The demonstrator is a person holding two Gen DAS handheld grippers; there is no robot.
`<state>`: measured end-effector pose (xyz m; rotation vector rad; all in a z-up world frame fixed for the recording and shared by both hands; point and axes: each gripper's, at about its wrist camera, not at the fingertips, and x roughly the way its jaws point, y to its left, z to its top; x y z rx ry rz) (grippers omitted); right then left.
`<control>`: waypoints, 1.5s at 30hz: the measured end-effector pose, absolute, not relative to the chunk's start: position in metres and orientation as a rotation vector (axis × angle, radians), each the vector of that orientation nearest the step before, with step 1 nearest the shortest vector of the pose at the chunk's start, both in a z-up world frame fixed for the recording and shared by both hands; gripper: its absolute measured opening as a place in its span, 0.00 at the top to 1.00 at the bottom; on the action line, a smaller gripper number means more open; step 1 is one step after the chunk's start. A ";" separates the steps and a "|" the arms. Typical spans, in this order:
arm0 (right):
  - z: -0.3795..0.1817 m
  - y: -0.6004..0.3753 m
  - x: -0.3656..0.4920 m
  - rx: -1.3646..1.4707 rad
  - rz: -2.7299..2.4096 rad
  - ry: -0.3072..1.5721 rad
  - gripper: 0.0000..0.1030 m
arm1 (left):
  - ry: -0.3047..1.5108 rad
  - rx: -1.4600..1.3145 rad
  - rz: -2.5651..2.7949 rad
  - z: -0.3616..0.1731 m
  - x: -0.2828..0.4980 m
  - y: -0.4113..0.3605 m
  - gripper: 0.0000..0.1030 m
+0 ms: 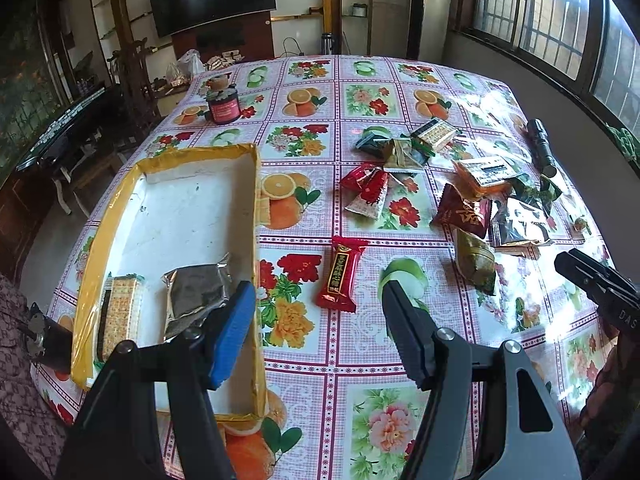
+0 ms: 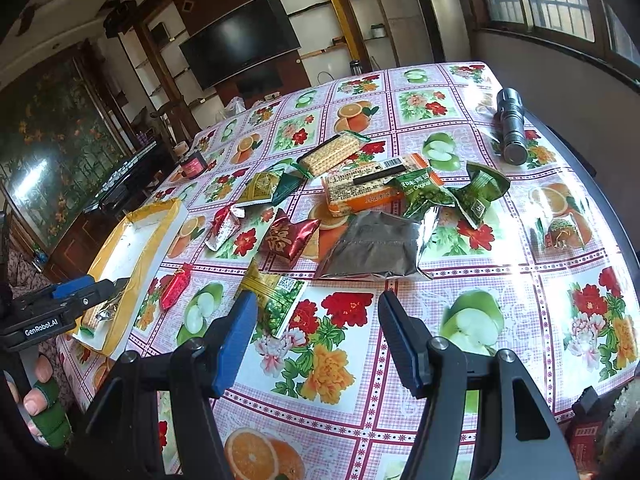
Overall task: Organize snacks
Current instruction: 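Grasp the red wrapped cake with the left tool while the right tool grasps a yellow-green packet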
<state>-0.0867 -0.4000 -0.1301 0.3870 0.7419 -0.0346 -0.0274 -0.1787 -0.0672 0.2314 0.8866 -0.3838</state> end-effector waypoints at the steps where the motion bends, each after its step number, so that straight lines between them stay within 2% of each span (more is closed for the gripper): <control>1: -0.130 -0.400 -0.087 0.386 -0.035 0.742 0.39 | 0.888 0.233 -0.388 -0.068 -0.028 -0.180 0.35; 23: -0.127 -0.378 -0.056 0.336 0.055 0.749 0.39 | 0.958 0.244 -0.437 -0.088 -0.015 -0.200 0.35; 45: -0.166 -0.334 0.000 0.104 0.154 0.914 0.39 | 1.072 0.231 -0.455 -0.129 0.027 -0.208 0.35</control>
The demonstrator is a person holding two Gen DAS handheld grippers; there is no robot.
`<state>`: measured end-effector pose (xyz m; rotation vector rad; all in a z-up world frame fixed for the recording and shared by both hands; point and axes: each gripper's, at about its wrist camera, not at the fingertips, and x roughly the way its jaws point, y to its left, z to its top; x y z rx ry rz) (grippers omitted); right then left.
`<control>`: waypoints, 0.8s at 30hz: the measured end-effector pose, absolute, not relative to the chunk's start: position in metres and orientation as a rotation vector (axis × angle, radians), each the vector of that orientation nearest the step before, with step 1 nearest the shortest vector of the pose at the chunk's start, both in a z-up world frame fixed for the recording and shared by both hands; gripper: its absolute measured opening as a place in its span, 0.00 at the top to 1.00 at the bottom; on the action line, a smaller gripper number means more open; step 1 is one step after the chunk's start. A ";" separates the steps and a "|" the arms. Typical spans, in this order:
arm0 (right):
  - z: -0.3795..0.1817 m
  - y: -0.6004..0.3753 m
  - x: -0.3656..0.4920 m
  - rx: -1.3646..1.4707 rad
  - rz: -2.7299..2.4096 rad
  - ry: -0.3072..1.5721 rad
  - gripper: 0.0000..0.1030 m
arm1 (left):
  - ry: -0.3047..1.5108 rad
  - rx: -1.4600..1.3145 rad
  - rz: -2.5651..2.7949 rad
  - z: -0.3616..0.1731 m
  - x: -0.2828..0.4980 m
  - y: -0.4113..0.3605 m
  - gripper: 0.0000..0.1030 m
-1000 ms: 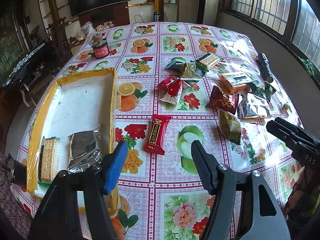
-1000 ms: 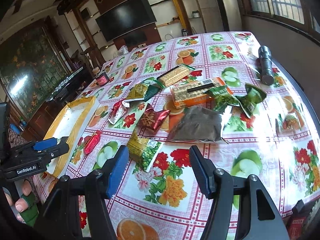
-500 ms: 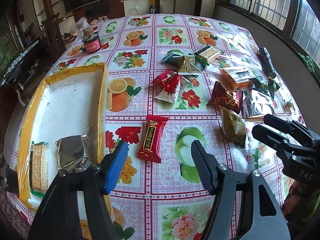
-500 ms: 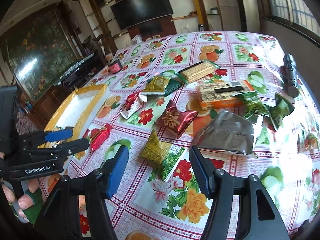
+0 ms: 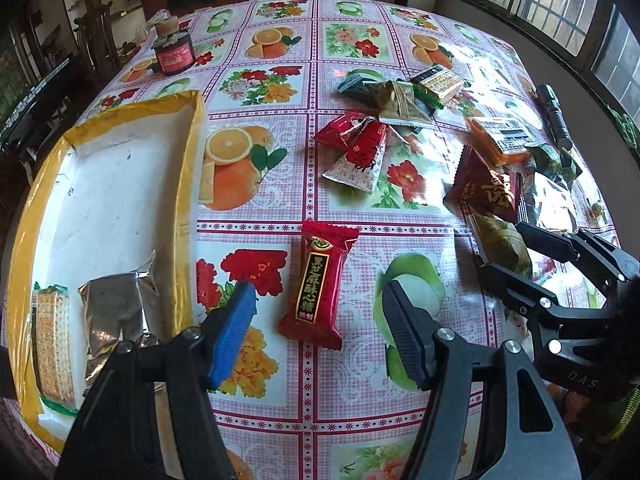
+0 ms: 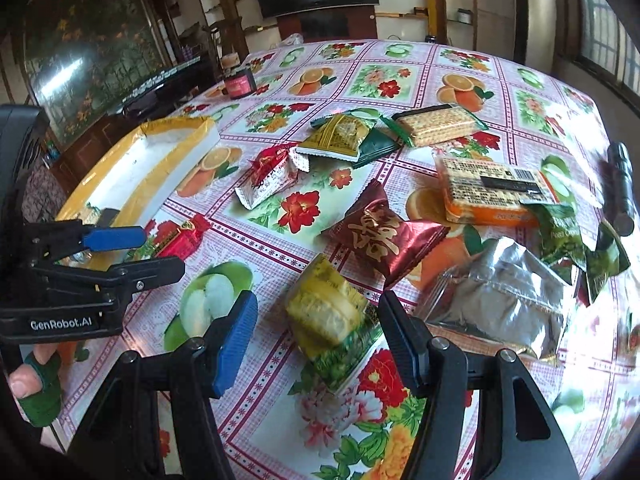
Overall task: Organize snacks
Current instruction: 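Grasp the red wrapped cake with the left tool while the right tool grasps a yellow-green packet, then carry the red cake and yellow-green packet over the tray with both tools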
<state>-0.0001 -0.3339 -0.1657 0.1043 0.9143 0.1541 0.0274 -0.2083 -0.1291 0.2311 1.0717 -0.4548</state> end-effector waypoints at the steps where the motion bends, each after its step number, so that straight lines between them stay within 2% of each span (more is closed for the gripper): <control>1: -0.168 -0.333 0.001 0.097 0.156 0.928 0.39 | 1.081 0.226 -0.457 -0.131 0.030 -0.208 0.35; 8: -0.168 -0.331 0.008 0.090 0.155 0.922 0.51 | 1.096 0.217 -0.457 -0.137 0.036 -0.209 0.37; 10: -0.167 -0.331 0.010 0.096 0.161 0.922 0.56 | 1.089 0.222 -0.454 -0.136 0.036 -0.210 0.53; 11: -0.166 -0.331 0.012 0.102 0.165 0.921 0.57 | 1.086 0.224 -0.454 -0.136 0.036 -0.210 0.57; 13: -0.166 -0.332 0.012 0.107 0.166 0.922 0.59 | 1.084 0.220 -0.451 -0.136 0.036 -0.208 0.74; 14: -0.166 -0.332 0.012 0.113 0.168 0.921 0.60 | 1.084 0.218 -0.450 -0.136 0.037 -0.208 0.77; 24: -0.149 -0.344 -0.014 0.233 0.177 0.850 0.67 | 1.040 0.188 -0.480 -0.122 0.026 -0.202 0.80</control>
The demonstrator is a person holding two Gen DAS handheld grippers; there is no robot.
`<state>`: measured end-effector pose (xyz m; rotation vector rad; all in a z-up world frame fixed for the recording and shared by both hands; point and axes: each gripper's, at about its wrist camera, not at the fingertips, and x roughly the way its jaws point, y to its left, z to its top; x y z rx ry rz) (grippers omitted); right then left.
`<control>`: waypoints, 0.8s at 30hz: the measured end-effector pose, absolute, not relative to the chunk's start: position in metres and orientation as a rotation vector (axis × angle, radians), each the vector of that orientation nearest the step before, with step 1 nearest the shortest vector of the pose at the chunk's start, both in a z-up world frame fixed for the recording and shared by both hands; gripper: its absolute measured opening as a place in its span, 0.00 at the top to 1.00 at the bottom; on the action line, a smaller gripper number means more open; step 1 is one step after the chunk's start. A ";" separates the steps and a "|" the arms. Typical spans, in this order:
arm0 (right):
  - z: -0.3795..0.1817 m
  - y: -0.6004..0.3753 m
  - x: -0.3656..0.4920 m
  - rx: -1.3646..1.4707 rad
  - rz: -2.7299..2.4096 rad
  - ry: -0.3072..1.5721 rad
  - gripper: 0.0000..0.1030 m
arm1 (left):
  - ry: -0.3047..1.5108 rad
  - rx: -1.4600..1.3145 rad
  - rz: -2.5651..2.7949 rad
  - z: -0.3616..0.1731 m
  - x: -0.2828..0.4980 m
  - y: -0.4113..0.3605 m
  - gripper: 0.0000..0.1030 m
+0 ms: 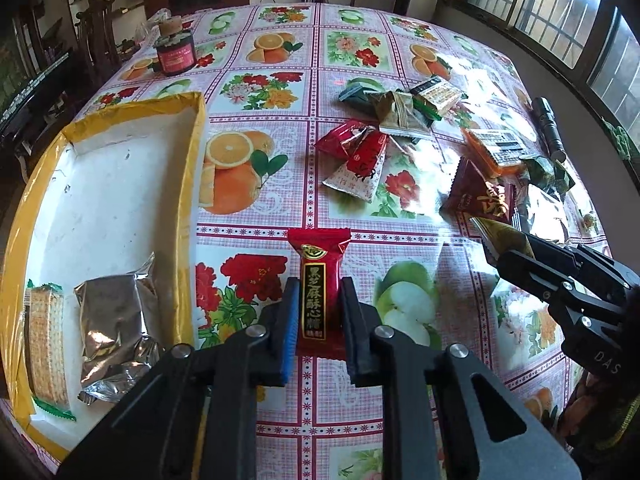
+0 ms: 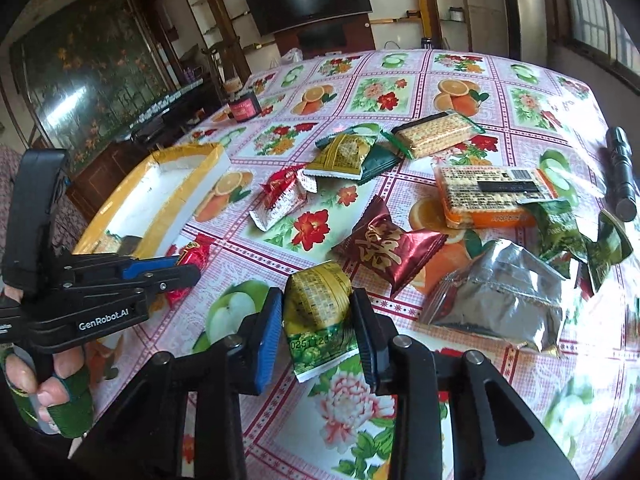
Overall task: Organize snacks
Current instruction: 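Carry the red cake and yellow-green packet over the tray with both tools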
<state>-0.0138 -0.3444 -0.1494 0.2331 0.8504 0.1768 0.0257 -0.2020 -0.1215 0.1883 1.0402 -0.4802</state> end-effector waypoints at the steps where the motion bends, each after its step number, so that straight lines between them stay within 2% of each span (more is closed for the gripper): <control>1: -0.147 -0.345 -0.018 0.243 0.177 0.840 0.67 | 1.032 0.188 -0.481 -0.118 0.024 -0.202 0.80; 13: -0.124 -0.346 -0.038 0.318 0.205 0.771 0.67 | 0.923 0.226 -0.415 -0.084 0.001 -0.195 0.80; 24: -0.115 -0.312 -0.032 0.326 0.296 0.758 0.67 | 0.853 0.230 -0.272 -0.068 -0.004 -0.150 0.80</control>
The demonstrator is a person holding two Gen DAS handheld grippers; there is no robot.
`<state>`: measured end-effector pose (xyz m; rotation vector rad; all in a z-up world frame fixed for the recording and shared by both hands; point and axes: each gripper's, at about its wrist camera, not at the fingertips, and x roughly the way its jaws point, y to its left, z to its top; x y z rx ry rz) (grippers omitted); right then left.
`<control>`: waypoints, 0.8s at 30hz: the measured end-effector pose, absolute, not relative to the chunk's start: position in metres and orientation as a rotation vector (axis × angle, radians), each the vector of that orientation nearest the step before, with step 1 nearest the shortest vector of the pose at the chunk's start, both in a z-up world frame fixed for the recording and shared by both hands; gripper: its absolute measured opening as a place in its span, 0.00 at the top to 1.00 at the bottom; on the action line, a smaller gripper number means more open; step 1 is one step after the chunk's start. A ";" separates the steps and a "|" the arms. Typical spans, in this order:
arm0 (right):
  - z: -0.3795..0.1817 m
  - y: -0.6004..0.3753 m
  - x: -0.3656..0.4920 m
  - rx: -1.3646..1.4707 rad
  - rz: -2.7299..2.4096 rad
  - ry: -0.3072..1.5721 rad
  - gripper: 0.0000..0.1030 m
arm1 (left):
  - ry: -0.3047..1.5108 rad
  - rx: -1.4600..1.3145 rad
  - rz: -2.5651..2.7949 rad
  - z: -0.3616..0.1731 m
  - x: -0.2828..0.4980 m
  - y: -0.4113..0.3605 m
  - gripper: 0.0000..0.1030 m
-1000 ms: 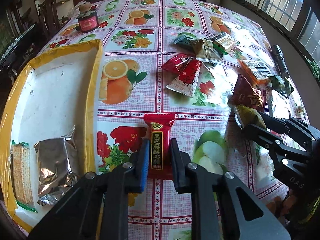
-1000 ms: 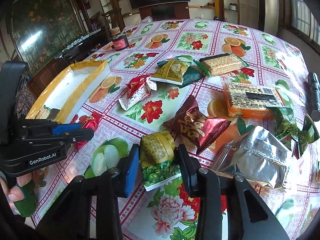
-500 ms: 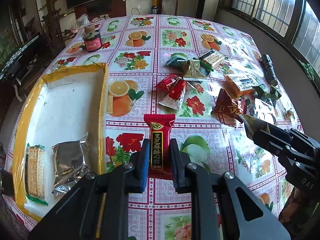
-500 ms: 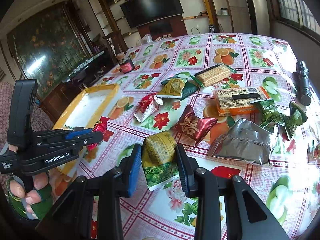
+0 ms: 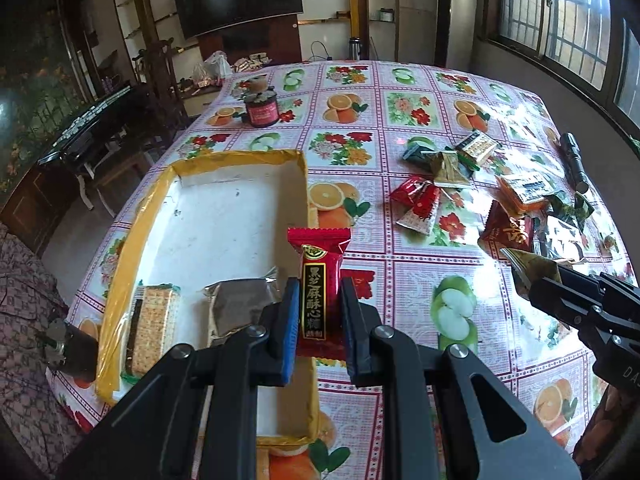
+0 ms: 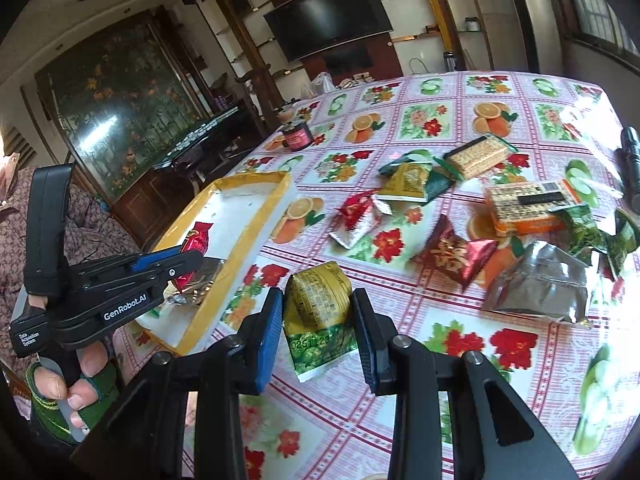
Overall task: Organize snacks
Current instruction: 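Carry the red cake and yellow-green packet over the tray with both tools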
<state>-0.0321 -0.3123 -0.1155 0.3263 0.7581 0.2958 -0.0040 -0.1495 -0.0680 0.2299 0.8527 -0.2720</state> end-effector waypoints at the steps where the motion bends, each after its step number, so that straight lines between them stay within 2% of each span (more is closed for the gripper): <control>1: -0.114 -0.308 -0.031 0.321 0.302 0.758 0.67 | 0.850 0.227 -0.258 -0.067 -0.003 -0.144 0.80; 24: -0.110 -0.226 -0.001 0.278 0.443 0.777 0.67 | 0.842 0.165 -0.122 -0.064 0.010 -0.077 0.80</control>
